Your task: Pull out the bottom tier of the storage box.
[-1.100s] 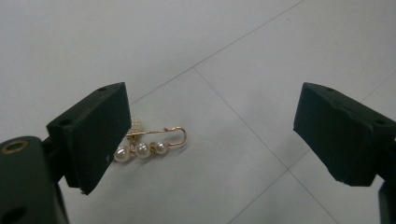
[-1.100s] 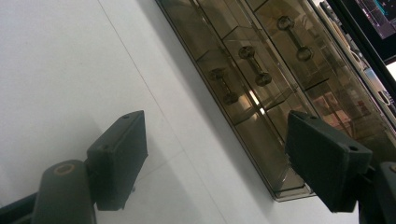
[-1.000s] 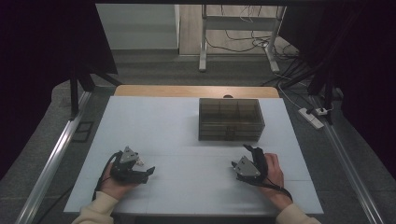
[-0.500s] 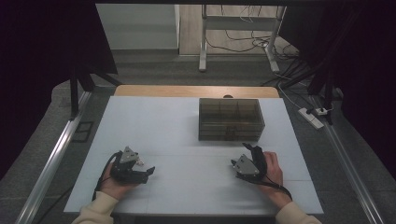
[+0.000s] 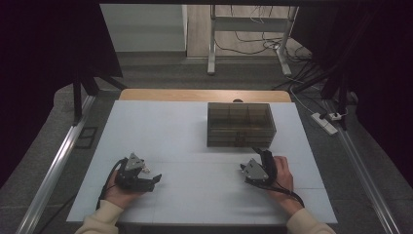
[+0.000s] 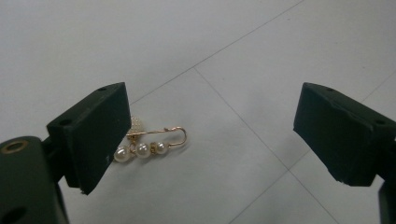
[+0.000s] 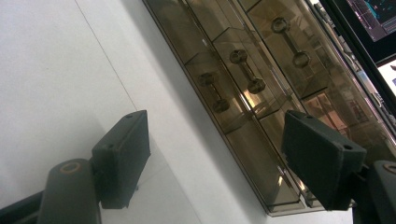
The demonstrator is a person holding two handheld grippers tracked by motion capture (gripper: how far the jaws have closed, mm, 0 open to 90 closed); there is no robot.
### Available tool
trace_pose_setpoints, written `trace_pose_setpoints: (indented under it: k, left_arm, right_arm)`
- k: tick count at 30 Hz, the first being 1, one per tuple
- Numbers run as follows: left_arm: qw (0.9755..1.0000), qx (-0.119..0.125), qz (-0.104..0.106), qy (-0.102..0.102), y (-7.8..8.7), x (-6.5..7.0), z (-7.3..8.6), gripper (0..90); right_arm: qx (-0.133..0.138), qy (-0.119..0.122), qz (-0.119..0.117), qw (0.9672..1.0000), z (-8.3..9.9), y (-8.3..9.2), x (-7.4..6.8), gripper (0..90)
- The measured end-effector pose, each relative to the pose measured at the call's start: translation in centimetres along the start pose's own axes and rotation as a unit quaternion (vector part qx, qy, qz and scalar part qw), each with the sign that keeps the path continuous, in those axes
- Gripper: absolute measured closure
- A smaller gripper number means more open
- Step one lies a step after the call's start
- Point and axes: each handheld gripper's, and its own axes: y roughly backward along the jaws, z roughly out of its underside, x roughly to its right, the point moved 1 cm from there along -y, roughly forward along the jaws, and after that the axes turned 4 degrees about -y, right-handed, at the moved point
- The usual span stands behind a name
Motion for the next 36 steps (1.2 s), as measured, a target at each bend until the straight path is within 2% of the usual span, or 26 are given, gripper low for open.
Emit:
trace_pose_setpoints:
  k: [36]
  left_arm:
    - [1.0000, 0.000, -0.001, -0.001, 0.0, 0.0, 0.0, 10.1]
  right_arm:
    - [-0.001, 0.031, 0.003, 0.9995, -0.7, -1.6, -0.5, 29.0]
